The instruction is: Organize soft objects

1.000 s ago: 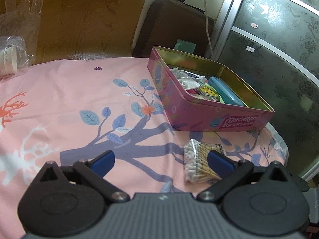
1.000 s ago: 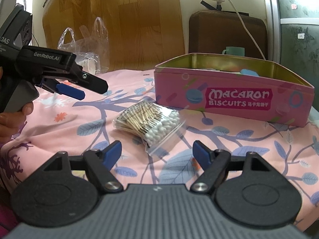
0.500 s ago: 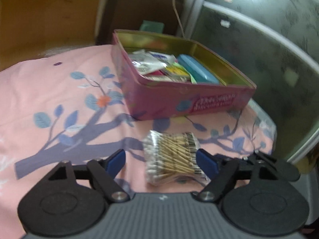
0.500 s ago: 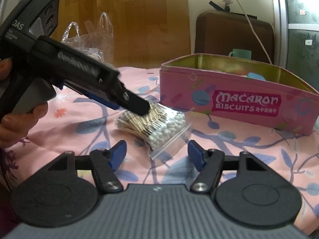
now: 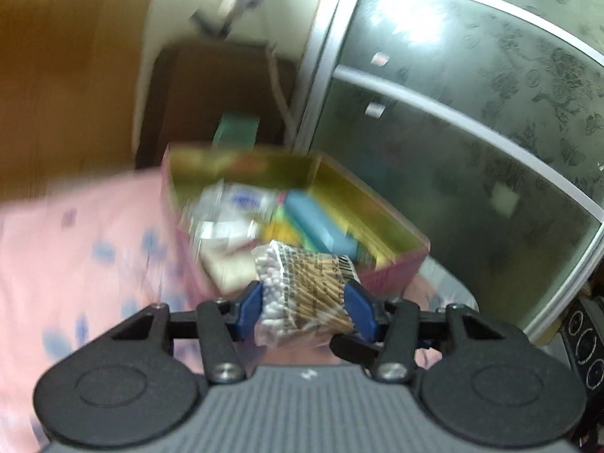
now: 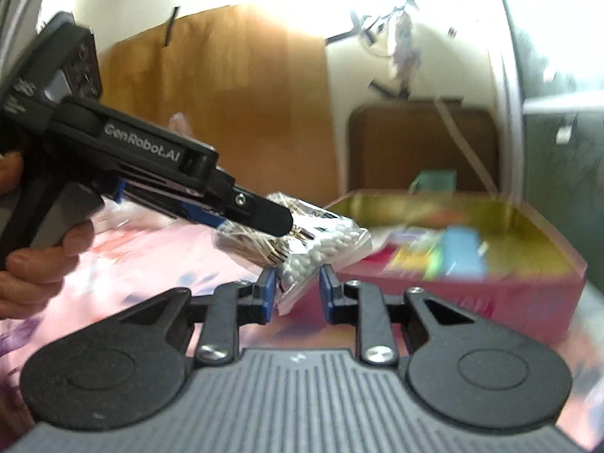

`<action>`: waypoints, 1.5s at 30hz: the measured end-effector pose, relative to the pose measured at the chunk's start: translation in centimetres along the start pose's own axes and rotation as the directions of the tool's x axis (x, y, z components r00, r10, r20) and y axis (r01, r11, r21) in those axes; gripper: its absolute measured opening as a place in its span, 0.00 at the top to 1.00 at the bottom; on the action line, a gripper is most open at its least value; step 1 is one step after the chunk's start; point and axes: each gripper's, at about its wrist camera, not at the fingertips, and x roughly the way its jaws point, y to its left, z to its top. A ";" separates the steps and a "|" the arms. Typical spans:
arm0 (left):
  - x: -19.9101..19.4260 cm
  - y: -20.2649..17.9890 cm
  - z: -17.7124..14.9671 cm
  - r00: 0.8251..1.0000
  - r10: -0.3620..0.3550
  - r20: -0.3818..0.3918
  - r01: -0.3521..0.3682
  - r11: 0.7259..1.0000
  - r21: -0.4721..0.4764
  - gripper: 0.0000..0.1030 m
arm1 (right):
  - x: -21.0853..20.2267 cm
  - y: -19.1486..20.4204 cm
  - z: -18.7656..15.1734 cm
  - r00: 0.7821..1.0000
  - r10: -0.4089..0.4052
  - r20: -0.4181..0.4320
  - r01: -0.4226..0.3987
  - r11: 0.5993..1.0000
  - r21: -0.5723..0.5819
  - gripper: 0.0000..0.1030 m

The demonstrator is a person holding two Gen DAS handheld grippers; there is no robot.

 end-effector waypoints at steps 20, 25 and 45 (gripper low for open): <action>17.0 -0.3 10.9 0.967 0.256 -0.006 -0.255 0.962 0.094 0.11 | 8.6 -13.2 4.1 0.967 -0.170 -0.191 0.218 0.939 0.267 0.69; 14.6 -2.0 9.4 0.930 0.364 0.047 -0.367 0.918 0.152 0.09 | 4.8 -11.2 2.6 0.978 -0.160 -0.131 0.196 0.922 0.334 0.69; 2.3 -4.9 -0.6 0.890 0.447 0.084 -0.455 0.881 0.128 0.00 | -2.2 -4.8 1.2 0.988 -0.115 -0.102 0.148 0.894 0.424 0.61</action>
